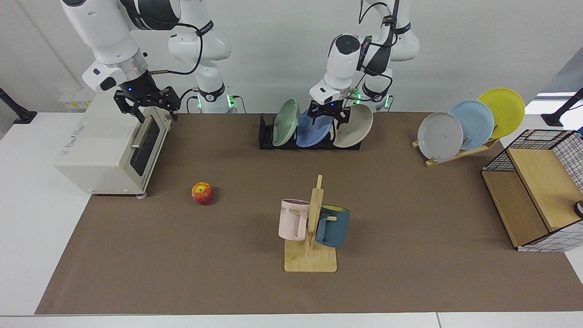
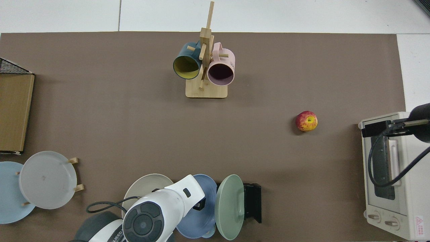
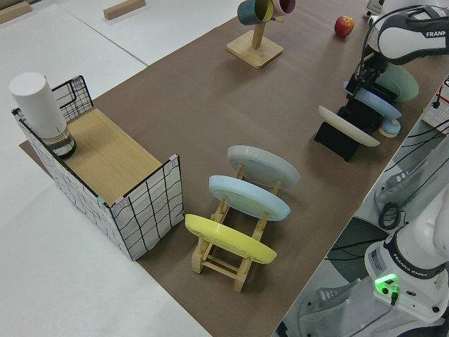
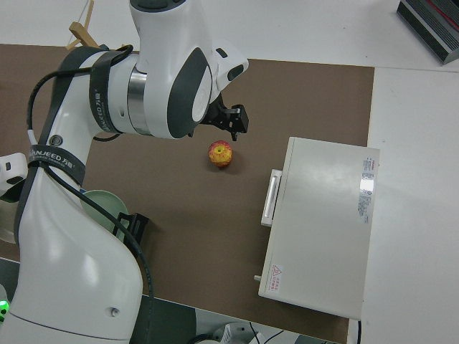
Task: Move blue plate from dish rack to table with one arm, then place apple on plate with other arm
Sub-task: 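Reach the left gripper down to the blue plate in the rack, then grasp the blue plate rim with the left gripper and lift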
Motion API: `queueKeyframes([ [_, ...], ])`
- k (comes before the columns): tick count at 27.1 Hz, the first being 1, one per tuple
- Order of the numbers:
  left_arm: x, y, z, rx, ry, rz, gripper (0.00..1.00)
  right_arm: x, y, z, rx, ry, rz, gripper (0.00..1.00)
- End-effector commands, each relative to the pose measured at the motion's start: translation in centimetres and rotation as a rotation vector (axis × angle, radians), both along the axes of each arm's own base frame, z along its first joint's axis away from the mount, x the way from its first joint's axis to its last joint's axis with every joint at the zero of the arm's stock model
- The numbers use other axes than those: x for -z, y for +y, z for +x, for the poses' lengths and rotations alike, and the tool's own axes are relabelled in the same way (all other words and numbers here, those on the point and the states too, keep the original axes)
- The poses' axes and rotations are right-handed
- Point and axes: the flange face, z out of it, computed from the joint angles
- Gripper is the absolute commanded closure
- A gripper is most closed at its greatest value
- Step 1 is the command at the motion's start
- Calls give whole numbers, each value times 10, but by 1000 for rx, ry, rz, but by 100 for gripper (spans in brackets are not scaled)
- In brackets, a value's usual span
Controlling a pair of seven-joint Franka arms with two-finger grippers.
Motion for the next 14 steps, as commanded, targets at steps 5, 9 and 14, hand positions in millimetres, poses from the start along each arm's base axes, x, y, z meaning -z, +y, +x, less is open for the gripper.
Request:
queueKeyframes([
  [5,0,7,-4,-23,-16,-4,66,0,0,-2,19,-10,2,0],
  [9,0,9,-3,-21,-9,-3,76,0,1,-2,17,-10,2,0],
  [14,-8,11,1,-25,22,2,91,0,1,-2,17,-10,2,0],
])
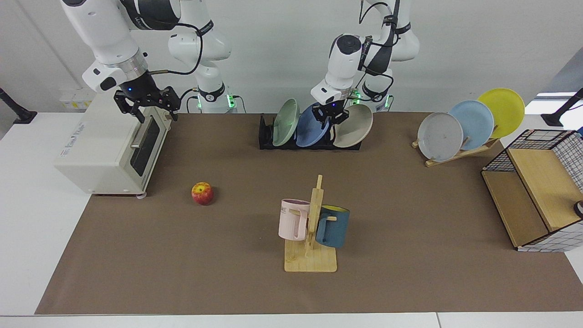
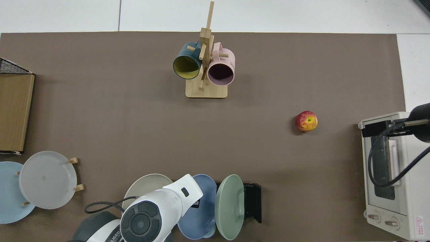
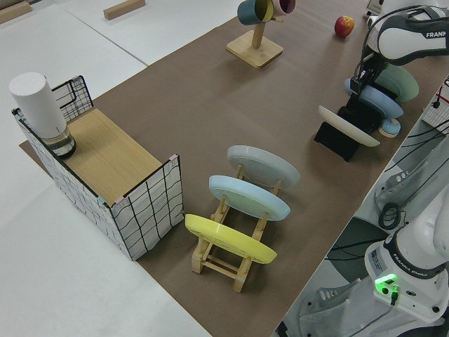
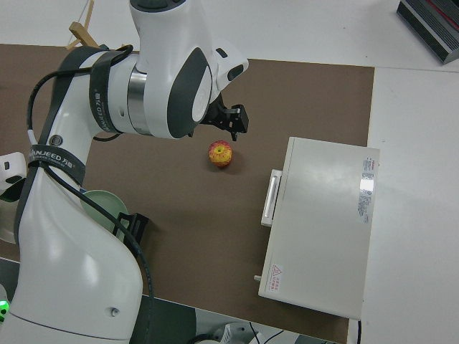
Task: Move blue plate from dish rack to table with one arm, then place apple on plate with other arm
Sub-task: 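Grasp the blue plate rim with the left gripper and lift, then carry the blue plate away from the rack and lower it flat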
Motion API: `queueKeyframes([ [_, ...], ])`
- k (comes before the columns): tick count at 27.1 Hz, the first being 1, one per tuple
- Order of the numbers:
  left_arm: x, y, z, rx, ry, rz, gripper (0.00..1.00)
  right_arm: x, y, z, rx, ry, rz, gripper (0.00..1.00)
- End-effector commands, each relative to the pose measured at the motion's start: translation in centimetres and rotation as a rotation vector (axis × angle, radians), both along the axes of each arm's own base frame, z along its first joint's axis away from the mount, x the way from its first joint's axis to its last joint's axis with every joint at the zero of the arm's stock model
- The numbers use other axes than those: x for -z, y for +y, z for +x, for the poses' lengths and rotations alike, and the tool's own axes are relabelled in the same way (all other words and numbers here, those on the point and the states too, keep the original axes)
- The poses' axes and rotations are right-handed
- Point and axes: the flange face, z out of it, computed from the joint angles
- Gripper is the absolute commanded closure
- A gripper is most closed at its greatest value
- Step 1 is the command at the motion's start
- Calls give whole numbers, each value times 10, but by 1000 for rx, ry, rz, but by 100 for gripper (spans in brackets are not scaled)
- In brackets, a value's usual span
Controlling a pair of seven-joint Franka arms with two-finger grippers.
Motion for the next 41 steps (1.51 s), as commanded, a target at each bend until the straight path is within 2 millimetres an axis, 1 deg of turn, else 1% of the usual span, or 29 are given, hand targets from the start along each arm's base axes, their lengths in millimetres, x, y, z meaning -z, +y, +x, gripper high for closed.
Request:
queueKeyframes([
  [1,-10,9,1,-15,29,7,94,0,0,-2,19,-10,2,0],
  [3,-19,12,7,-21,49,12,100,0,1,-2,17,-10,2,0],
  [8,-35,18,18,-15,86,21,100,0,1,-2,17,-10,2,0],
  [11,-43,17,22,-14,77,15,100,0,0,-2,19,-10,2,0],
  [14,-56,30,34,-45,92,-7,100,0,0,-2,19,-8,2,0],
  [17,-68,34,50,-50,115,-33,100,0,0,-2,19,-10,2,0],
  [18,-72,36,59,-55,111,-44,100,0,0,-2,19,-10,2,0],
  [20,-79,46,87,-78,103,-70,100,0,0,-2,19,-10,2,0],
  [23,-90,69,134,-108,79,-85,100,0,0,-2,19,-8,2,0],
  [25,-94,78,155,-130,69,-109,100,0,0,-2,19,-10,2,0],
  [27,-90,87,173,-159,53,-137,100,0,1,-2,17,-10,2,0],
  [29,-79,96,189,-195,21,-170,100,0,1,-2,17,-10,2,0],
  [31,-64,98,199,-211,15,-184,100,0,1,-2,17,-10,2,0],
  [37,-32,106,217,-245,-8,-203,100,0,1,-2,17,-10,2,0],
  [39,-22,105,220,-249,1,-207,100,0,0,-2,19,-10,2,0],
  [41,-16,101,220,-253,3,-212,100,0,0,-2,19,-10,2,0],
])
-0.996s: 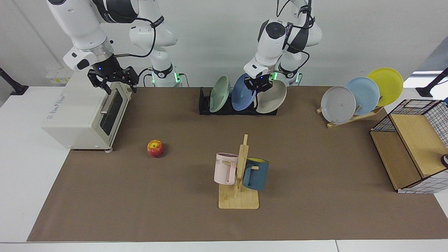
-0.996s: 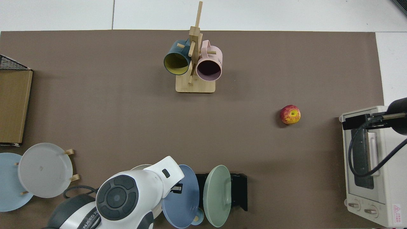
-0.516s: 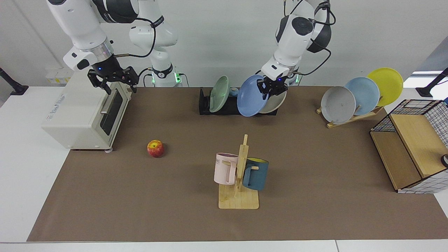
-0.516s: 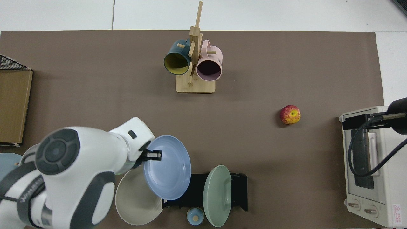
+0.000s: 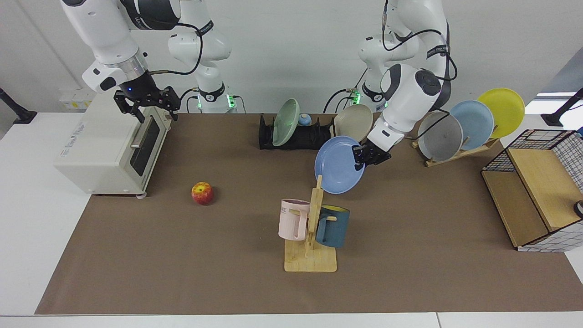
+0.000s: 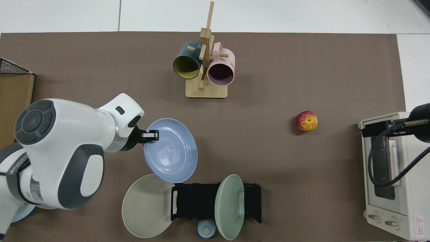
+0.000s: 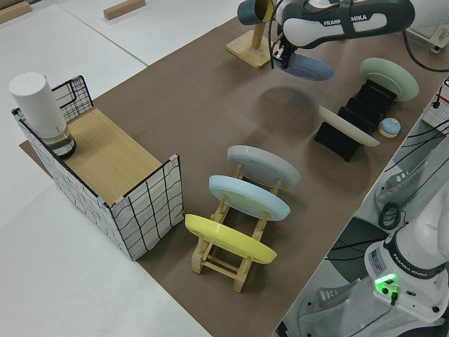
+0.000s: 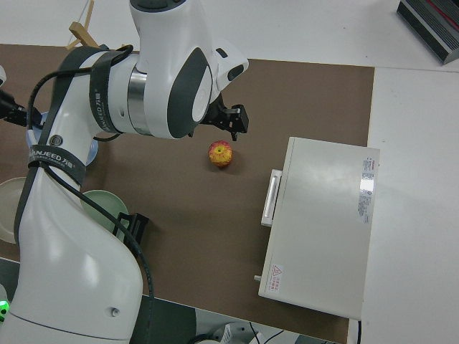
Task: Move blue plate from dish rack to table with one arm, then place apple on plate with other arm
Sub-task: 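Carry the blue plate away from the rack and lower it flat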
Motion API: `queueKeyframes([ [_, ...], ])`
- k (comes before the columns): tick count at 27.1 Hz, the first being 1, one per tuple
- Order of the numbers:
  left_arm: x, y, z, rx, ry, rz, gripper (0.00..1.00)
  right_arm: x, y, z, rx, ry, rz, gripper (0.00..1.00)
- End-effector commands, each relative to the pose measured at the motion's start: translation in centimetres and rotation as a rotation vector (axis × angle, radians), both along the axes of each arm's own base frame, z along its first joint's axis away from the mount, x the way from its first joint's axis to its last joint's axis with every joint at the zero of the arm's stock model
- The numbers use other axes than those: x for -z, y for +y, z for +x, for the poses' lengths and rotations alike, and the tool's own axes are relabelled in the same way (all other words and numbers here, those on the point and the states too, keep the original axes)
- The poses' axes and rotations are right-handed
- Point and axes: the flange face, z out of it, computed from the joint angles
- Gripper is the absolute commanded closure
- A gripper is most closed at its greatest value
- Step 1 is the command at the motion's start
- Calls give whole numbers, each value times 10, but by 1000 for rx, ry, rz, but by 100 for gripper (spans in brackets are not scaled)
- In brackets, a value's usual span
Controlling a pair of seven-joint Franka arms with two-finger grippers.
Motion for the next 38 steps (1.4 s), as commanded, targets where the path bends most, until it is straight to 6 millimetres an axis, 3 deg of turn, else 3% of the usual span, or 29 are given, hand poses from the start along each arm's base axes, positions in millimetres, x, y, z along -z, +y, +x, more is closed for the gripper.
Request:
queueKeyframes([
  [1,13,-10,7,-1,-7,-9,100,0,0,-2,19,-10,2,0],
  [5,30,-21,-2,22,22,-4,100,0,0,-2,19,-10,2,0],
  [8,37,-46,-15,58,14,0,100,0,0,-2,19,-10,2,0],
  [12,46,-54,-22,56,2,2,100,0,1,-2,17,-10,2,0],
  [13,46,-61,-25,70,0,3,96,0,0,-2,19,-10,2,0],
  [16,47,-66,-27,81,-1,3,56,0,1,-2,17,-10,2,0],
  [21,50,-66,-27,93,-2,12,20,0,0,-2,19,-10,2,0],
  [23,50,-65,-27,93,-2,12,10,0,1,-2,17,-10,2,0],
  [28,48,-61,-22,88,5,12,10,0,0,-2,19,-10,2,0],
  [34,17,-45,-8,92,-18,47,9,0,0,-2,19,-10,2,0],
  [38,-29,-20,2,155,-39,196,2,0,1,-2,17,-10,2,0],
])
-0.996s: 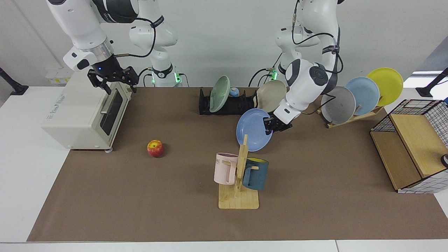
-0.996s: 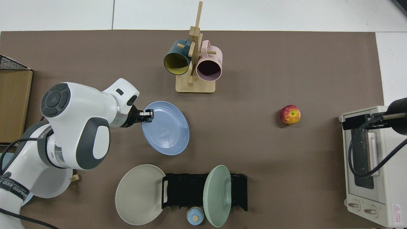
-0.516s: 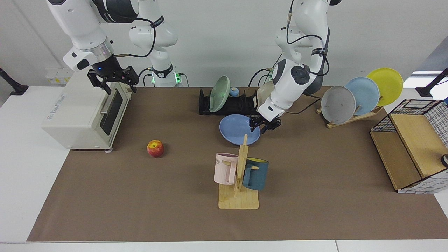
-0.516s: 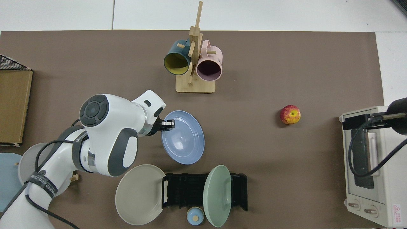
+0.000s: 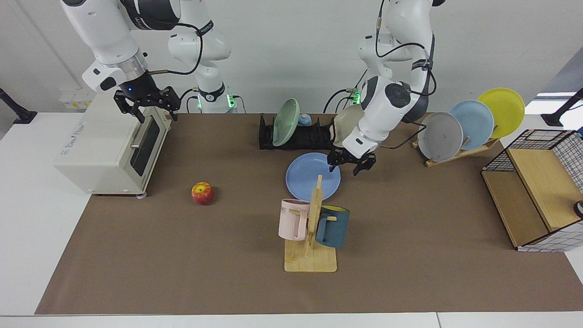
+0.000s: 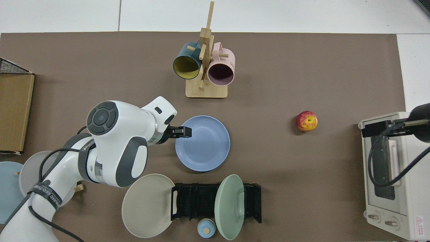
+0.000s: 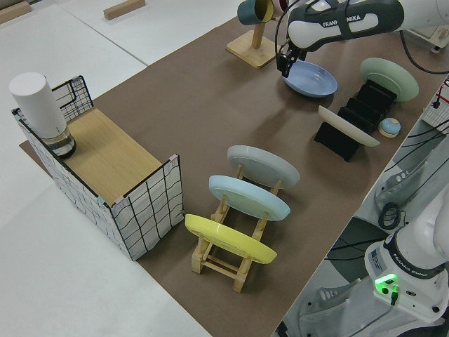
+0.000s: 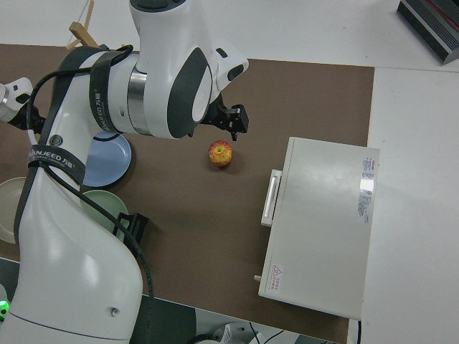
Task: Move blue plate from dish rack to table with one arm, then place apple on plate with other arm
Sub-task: 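Carry the blue plate away from the rack and lower it flat, then release the blue plate and withdraw the left gripper to rest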
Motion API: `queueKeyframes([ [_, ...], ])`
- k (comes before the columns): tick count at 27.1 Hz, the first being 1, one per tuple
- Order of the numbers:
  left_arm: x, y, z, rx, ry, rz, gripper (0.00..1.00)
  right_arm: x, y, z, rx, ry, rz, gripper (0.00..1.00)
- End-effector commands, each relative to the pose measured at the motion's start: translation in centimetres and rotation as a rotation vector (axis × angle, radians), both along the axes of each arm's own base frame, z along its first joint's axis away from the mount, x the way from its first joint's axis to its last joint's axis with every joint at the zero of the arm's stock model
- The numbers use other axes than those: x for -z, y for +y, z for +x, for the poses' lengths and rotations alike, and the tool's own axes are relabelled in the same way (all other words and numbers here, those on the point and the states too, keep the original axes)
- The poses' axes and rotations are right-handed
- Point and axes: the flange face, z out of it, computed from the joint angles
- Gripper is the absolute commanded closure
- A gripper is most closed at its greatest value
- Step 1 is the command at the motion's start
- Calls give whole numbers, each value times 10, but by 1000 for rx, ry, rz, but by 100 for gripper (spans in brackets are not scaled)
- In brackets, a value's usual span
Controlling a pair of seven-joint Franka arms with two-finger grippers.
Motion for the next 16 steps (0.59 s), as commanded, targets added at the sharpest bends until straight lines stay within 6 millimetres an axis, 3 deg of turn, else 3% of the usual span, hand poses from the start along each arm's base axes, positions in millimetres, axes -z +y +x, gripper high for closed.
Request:
queueKeyframes([
  [1,-70,38,16,48,-52,182,1,0,1,-2,17,-10,2,0],
  [4,-100,54,20,75,-25,275,1,0,0,-2,19,-10,2,0],
  [11,-164,75,17,159,49,307,1,0,0,-2,19,-10,2,0],
  [16,-205,80,1,160,23,316,1,0,1,-2,17,-10,2,0],
])
